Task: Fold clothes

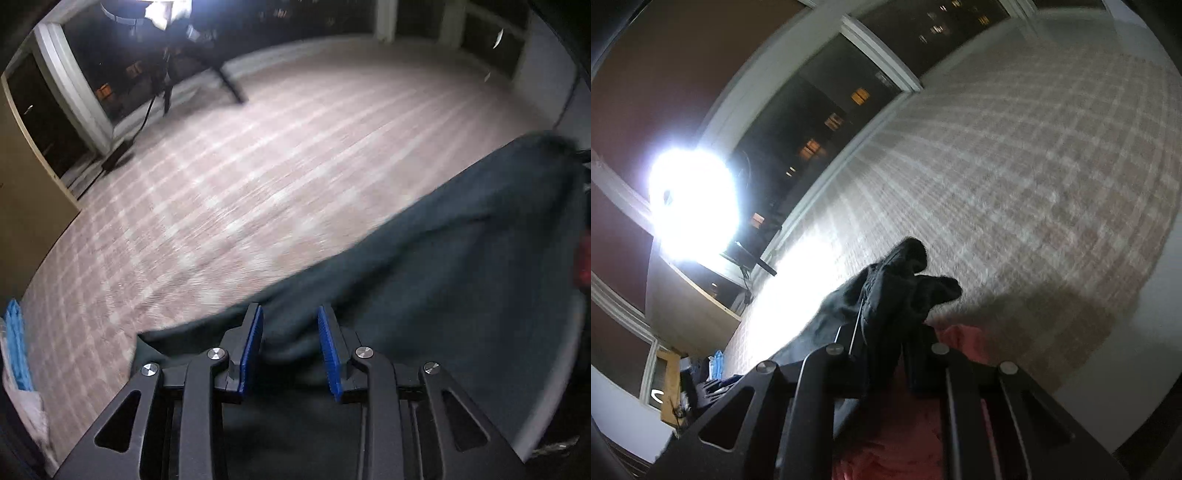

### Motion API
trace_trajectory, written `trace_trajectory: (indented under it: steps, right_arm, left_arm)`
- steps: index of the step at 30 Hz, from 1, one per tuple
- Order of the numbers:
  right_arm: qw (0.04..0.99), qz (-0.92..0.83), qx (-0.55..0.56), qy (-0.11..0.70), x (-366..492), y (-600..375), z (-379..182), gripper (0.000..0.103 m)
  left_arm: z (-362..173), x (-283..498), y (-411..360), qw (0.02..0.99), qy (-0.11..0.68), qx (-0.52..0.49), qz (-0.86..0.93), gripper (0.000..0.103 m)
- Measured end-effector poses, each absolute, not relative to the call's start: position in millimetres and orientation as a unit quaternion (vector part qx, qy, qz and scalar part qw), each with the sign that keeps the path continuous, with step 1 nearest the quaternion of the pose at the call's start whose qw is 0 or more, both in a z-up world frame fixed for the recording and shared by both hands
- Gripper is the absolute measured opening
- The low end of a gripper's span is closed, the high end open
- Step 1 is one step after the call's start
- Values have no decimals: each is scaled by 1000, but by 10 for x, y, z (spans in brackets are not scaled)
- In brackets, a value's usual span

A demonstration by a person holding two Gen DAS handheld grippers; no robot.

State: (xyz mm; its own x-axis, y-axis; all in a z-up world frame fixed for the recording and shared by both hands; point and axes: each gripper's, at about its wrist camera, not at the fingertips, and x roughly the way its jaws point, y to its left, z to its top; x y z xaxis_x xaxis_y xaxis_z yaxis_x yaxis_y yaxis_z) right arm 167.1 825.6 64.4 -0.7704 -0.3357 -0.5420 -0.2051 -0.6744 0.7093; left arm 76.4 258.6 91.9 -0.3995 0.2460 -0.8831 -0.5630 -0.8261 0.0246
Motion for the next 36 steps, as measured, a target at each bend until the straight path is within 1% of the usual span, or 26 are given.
trace_trajectory:
  steps: [3, 6, 9, 12, 16, 19, 22, 26, 29, 33, 36]
  right_arm:
    - [40, -851, 335, -402, 1674, 8257, 687, 14]
    - [43, -851, 333, -404, 1662, 8245, 740, 14]
    - [49, -851, 329, -407, 1638, 8213, 813, 14]
    - [54, -855, 324, -401, 1632, 8147, 943, 14]
    - [73, -864, 314, -387, 1598, 7897, 1218, 14]
    - [98, -876, 303, -362, 1580, 7531, 1513, 14]
    - [128, -893, 295, -316, 1570, 6991, 1826, 14]
    - [181, -907, 295, -240, 1577, 5958, 2131, 14]
    - [224, -911, 295, -182, 1635, 4939, 2230, 14]
    - [278, -900, 309, -130, 1779, 3614, 2092, 14]
    - [316, -886, 330, -82, 1959, 2501, 1735, 14]
  left_arm:
    - [1050, 1227, 2847, 318, 121, -473, 813, 30]
    - [920, 1659, 3281, 390, 101, -472, 784, 30]
    - [674, 1902, 3696, 444, 88, -483, 749, 30]
    - [465, 2044, 3996, 476, 94, -494, 721, 30]
    - [531, 2161, 4015, 495, 82, -486, 715, 30]
    - [827, 2162, 3545, 473, 46, -463, 748, 30]
    - [1111, 2167, 2952, 430, 16, -439, 789, 31]
    - [1372, 2212, 1744, 323, -8, -421, 847, 31]
    - [1416, 2328, 855, 249, -20, -420, 872, 31]
    - [1325, 2624, -266, 163, -48, -429, 887, 31]
    - [1217, 2814, -822, 137, -57, -436, 888, 31]
